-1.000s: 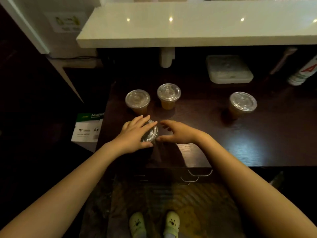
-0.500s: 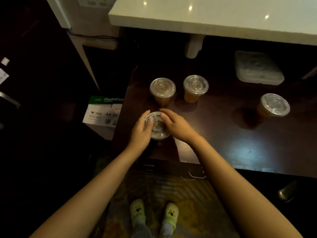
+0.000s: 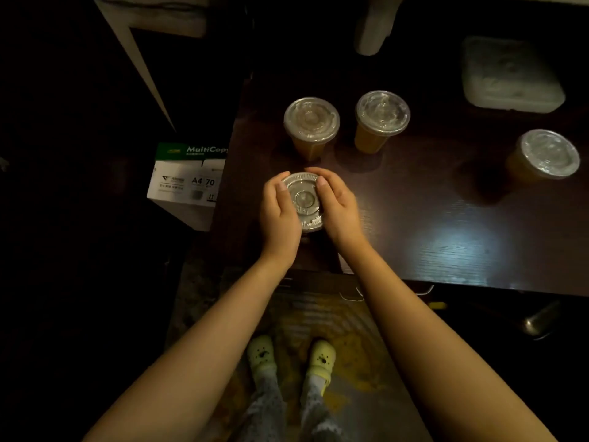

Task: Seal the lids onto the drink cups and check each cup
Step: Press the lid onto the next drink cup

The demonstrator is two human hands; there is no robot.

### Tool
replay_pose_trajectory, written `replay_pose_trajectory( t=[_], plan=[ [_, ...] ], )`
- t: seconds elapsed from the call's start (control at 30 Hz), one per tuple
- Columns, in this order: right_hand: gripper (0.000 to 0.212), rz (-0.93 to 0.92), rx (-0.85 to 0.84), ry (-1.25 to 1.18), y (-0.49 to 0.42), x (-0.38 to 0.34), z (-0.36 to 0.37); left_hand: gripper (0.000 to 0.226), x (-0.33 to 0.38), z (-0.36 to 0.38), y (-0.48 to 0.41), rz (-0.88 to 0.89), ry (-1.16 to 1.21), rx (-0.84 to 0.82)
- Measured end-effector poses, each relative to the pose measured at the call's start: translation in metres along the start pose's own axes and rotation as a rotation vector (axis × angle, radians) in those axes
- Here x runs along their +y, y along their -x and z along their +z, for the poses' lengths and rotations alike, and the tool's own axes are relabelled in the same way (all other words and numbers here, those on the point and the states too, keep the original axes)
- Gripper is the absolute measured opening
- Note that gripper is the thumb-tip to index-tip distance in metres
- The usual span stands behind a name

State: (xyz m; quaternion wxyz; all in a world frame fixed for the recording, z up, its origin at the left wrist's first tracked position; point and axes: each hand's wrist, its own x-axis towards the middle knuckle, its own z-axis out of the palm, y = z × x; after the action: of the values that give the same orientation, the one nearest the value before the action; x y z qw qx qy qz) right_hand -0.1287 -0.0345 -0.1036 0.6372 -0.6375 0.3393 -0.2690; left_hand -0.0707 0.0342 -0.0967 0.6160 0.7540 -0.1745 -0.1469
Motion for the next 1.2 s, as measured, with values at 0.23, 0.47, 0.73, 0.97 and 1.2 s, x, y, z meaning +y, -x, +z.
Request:
replay_pose_trajectory(
  t=[0.23, 0.47, 0.73, 0.97, 1.2],
  plan=[
    [0.045, 0.028, 0.101, 0.135, 0.038, -0.003, 0.015, 0.038, -0.007, -0.018, -0.047, 0.070, -0.194, -0.230],
    [0.054, 0.041, 0.109, 0.265, 0.073, -0.006, 0.018, 0.033, 0.008, -0.034, -0.085, 0.237, -0.434, -0.211],
    [0.033, -0.088, -0.106, 0.448, -0.005, -0.026, 0.012, 0.042, -0.003, -0.027, -0.004, 0.173, -0.356, -0.160],
    [0.030, -0.150, -0.121, 0.353, -0.011, -0.011, 0.009, 0.044, -0.005, -0.019, 0.002, 0.147, -0.339, -0.112],
    [0.034, -0.095, 0.046, 0.337, 0.009, -0.016, 0.017, 0.044, 0.002, -0.026, -0.019, 0.015, -0.289, -0.301]
  ],
)
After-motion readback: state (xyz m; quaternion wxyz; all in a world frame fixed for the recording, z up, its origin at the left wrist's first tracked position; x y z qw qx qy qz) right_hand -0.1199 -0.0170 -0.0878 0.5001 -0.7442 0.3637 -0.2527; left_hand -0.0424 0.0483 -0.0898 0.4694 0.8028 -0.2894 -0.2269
